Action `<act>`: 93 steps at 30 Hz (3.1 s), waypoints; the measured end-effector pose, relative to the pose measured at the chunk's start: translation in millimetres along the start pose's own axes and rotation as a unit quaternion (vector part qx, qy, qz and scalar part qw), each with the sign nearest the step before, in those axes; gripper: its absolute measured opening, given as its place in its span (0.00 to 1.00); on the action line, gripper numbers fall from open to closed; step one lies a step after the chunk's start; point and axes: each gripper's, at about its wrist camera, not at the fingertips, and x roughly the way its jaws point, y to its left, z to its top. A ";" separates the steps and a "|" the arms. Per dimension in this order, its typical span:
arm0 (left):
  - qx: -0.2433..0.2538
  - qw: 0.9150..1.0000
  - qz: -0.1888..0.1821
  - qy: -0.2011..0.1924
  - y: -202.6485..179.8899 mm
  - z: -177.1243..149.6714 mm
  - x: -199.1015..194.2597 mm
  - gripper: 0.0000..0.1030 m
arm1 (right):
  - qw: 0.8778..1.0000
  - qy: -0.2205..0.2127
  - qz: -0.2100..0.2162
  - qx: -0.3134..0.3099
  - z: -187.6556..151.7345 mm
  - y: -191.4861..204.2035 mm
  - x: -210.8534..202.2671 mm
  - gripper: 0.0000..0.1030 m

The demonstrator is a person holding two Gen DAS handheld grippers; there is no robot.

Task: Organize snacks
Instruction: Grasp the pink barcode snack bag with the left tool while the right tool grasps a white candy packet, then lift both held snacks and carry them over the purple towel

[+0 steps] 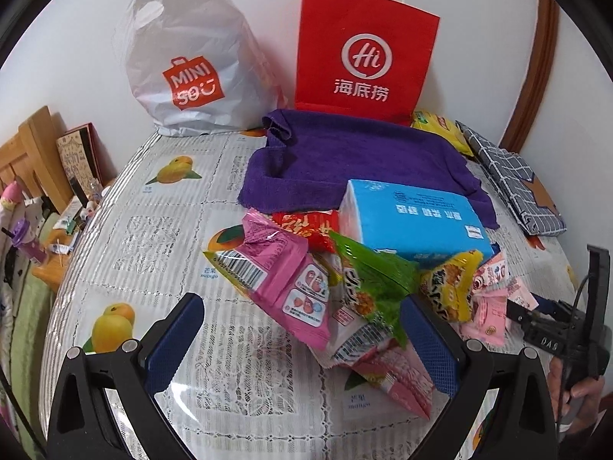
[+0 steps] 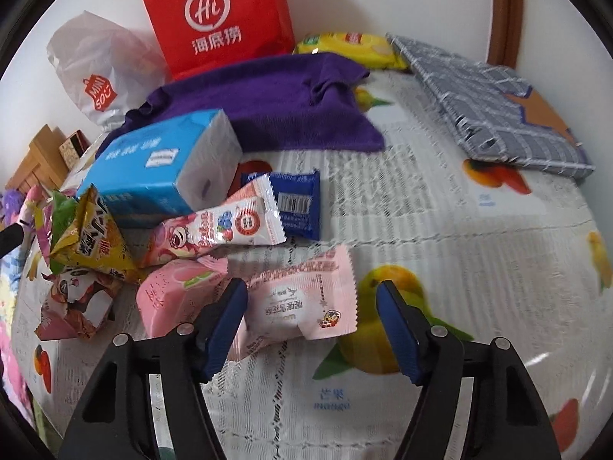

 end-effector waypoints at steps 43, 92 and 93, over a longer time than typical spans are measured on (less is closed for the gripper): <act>-0.056 0.996 -0.039 0.050 41.9 25.0 73.1 0.72 | 0.999 -0.049 -0.012 0.019 -6.4 -0.2 -36.6 0.18; 0.000 0.998 -0.062 -0.027 -5.0 58.6 -57.5 0.59 | 0.993 -0.100 0.054 -0.042 56.5 91.9 -105.9 0.18; -0.002 0.998 -0.062 -0.029 -6.3 65.5 -56.9 0.59 | 0.992 -0.101 0.054 -0.043 63.7 92.2 -104.9 0.18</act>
